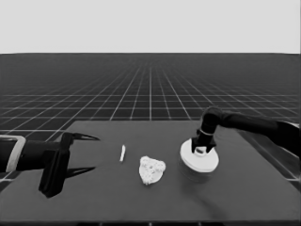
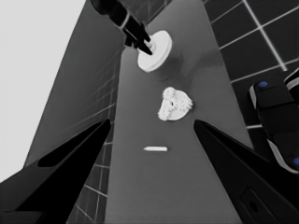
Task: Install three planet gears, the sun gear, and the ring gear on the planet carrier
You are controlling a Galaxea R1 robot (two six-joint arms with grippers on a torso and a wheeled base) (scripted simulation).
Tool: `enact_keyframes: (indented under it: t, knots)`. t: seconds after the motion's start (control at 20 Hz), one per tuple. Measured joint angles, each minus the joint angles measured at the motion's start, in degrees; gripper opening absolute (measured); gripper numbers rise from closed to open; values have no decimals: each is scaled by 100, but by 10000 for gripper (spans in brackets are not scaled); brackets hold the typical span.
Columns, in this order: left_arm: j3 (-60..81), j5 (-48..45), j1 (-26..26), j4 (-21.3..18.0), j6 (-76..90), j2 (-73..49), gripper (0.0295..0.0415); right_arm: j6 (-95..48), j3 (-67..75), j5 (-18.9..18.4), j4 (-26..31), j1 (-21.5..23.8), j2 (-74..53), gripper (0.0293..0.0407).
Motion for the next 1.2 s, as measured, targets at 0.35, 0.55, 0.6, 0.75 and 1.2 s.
enact_keyframes:
  t: [0.35, 0.55, 0.6, 0.75, 1.2]
  knots:
    - [0, 0, 0, 0, 0, 0, 385, 1485, 369, -168, -72, 43, 625, 348]
    - [0, 0, 0, 0, 0, 0, 385, 2398, -701, -266, -213, -105, 3112, 348]
    - [0, 0, 0, 0, 0, 0, 385, 2375, -866, -265, -220, -111, 3256, 348]
    - [0, 0, 0, 0, 0, 0, 385, 2339, -1070, -263, -227, -118, 3414, 348]
    - [0, 0, 0, 0, 0, 0, 385, 2144, -1418, -104, -751, -664, 3525, 348]
